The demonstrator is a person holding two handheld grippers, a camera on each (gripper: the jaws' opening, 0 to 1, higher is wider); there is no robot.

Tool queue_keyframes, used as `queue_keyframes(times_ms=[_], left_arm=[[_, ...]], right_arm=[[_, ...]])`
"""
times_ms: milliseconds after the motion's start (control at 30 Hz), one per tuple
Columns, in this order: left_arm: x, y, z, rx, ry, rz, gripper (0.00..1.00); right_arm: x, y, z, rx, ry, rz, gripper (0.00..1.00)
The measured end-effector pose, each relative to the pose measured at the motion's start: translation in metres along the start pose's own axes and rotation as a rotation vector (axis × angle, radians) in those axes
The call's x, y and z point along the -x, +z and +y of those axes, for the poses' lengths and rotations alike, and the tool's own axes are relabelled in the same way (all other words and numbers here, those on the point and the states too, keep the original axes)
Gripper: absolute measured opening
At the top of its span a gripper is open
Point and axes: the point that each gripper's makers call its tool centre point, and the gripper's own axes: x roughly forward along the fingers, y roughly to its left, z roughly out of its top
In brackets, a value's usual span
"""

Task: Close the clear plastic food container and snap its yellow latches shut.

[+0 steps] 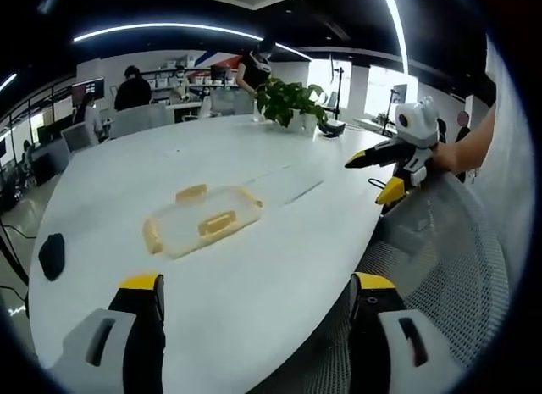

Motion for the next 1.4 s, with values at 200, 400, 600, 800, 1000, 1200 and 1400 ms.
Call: queue_keyframes(times_ms=[200,400,600,800,1000,1200,1400], left_arm=[[0.002,0.004,0.005,0.004,0.030,-0.015,0.92],[-0.001,-0.003,0.005,-0.011,0.031,0.026,0.91],[-0.002,-0.002,-0.005,-0.006,-0.029,0.033,0.91],[-0.001,0.002,-0.009,-0.015,-0.057,0.039,0.90],[-0.008,0.011,-0.003,0.002,-0.082,0.031,0.88],[-0.017,0.011,0.005,-0.036,-0.106,0.067,0.83],[-0.021,0.028,0.027,-0.081,-0.107,0.053,0.81]], right_arm=[[0.000,0.005,0.001,-0.002,0.009,-0.016,0.76],[0.001,0.007,0.000,-0.010,0.014,-0.024,0.76],[0.000,0.003,-0.001,0.044,-0.022,0.022,0.76],[-0.002,0.003,-0.004,0.069,-0.019,0.051,0.76],[-0.008,0.018,-0.008,0.082,0.002,0.045,0.75],[-0.022,0.033,-0.013,0.114,0.040,0.040,0.71],[-0.037,0.051,-0.017,0.136,0.078,0.027,0.68]])
